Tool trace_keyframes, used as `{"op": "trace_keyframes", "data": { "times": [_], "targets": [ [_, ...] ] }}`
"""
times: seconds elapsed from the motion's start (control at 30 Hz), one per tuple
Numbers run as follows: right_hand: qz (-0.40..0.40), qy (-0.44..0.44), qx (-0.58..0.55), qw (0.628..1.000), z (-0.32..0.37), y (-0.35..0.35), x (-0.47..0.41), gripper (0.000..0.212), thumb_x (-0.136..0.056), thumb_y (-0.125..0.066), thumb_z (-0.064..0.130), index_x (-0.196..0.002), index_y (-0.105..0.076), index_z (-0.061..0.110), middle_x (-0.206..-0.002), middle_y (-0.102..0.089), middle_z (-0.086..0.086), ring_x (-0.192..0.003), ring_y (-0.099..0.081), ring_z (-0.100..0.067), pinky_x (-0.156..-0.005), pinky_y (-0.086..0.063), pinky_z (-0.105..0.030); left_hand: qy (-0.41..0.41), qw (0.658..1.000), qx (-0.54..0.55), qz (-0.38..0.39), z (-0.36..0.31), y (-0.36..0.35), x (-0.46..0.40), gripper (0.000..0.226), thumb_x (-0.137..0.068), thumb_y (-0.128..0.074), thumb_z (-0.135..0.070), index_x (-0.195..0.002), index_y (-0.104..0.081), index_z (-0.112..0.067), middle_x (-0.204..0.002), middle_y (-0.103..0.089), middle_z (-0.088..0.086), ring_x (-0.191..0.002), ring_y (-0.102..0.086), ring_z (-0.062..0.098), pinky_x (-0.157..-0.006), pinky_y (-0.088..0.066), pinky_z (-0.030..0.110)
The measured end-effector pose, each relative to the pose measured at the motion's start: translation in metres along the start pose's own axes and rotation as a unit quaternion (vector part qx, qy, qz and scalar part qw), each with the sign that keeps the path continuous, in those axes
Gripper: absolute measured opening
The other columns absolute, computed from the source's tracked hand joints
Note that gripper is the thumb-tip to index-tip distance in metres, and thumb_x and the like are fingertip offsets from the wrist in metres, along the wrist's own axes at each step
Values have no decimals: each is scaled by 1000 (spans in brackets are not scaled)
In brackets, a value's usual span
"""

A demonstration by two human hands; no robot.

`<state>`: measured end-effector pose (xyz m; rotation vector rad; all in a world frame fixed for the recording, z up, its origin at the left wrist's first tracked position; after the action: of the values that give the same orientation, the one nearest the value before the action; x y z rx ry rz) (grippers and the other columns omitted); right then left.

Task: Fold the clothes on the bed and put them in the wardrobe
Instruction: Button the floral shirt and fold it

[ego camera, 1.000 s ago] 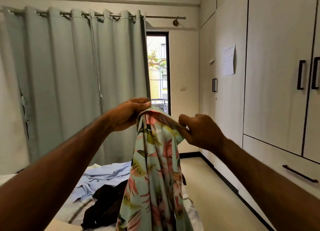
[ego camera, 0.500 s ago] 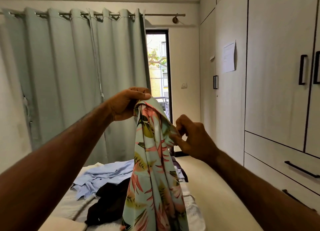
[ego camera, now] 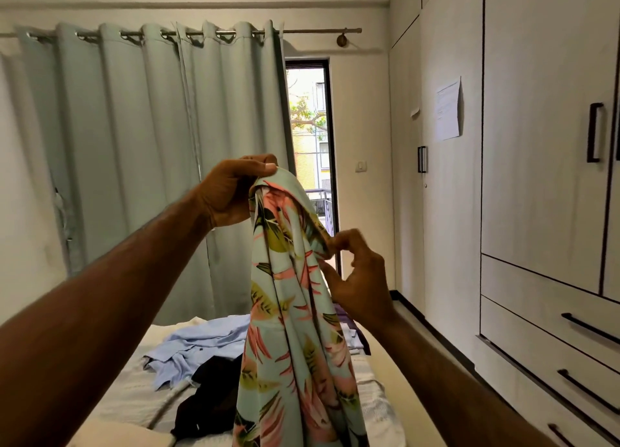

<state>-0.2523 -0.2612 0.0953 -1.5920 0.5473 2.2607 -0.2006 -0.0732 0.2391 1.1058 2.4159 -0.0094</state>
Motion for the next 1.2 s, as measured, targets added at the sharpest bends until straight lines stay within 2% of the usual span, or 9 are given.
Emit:
{"op": "trace_keyframes", "data": {
  "times": [0.07,0.27,0.4,0.5,0.67,0.77,0.93,1.03,1.2],
  "targets": [
    [-17,-55,-45,997,-2,-6,-1,48,-78,-84,31,-112,-53,14,-87,-67,12,-89,-64,-1,-77,-45,-7,5,1000,-10,2,0,2,1,26,-65,-77,-23,-64,-52,-16,-62,-48,4,-55,-53,18,-57,-50,24],
    [-98,-74,-9,992,-19,4,-15,10,-87,-77,9,-85,-69,15,-77,-66,12,-75,-60,-7,-66,-51,-23,98,992,-73,23,8,17,12,34,-53,-84,-17,-64,-53,-8,-59,-50,4,-49,-58,14,-47,-51,19],
    [-79,-52,74,993,-23,13,-35,5,-91,-70,10,-89,-72,14,-79,-69,7,-74,-61,-9,-65,-53,-28,206,944,-250,66,34,12,14,43,-84,-76,-42,-103,-64,-6,-97,-71,15,-82,-71,31,-69,-61,33],
    [-57,1,141,988,-16,12,-45,9,-93,-67,13,-97,-75,14,-89,-73,0,-79,-60,-10,-70,-47,-23,227,913,-330,79,44,2,7,37,-94,-63,-34,-116,-67,-4,-106,-74,15,-90,-73,29,-80,-62,38],
    [-43,1,148,988,-16,18,-46,8,-100,-60,19,-106,-64,16,-81,-63,11,-65,-56,0,-61,-42,-6,209,965,-154,30,53,-3,0,38,-91,-68,-21,-119,-63,3,-110,-69,20,-93,-70,27,-85,-60,39],
    [-14,0,137,990,-24,18,-35,12,-101,-59,29,-107,-55,20,-68,-58,11,-57,-58,-4,-51,-46,-16,158,986,-50,-8,52,0,-5,37,-88,-64,-25,-119,-68,-6,-109,-65,20,-91,-67,26,-82,-60,33],
    [65,49,131,988,-24,14,-19,34,-98,-58,46,-91,-64,13,-64,-59,10,-52,-56,-7,-51,-42,-14,140,989,-44,-7,43,0,-2,26,-90,-60,-27,-102,-75,-10,-94,-68,14,-77,-69,21,-69,-61,28],
    [119,78,120,983,-27,13,-17,27,-96,-61,38,-83,-60,15,-69,-57,8,-58,-53,-10,-55,-40,-17,145,989,-27,2,39,-2,0,26,-88,-59,-25,-100,-66,-3,-85,-68,11,-69,-69,19,-63,-61,25],
    [156,88,146,973,-31,15,-13,43,-91,-62,50,-62,-54,19,-48,-46,7,-43,-43,-15,-48,-35,-19,157,987,-43,6,37,-6,1,23,-87,-59,-25,-96,-64,-4,-81,-62,9,-65,-64,18,-61,-58,24]
  ]
}}
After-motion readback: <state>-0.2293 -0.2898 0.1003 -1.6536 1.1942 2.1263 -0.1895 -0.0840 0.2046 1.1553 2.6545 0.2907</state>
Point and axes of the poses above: each hand's wrist, its own x-axis away from the middle knuckle, its own y-axis out of the back of the hand, z = x × y, the point moved 4 cm from there along -x, towards the middle knuckle
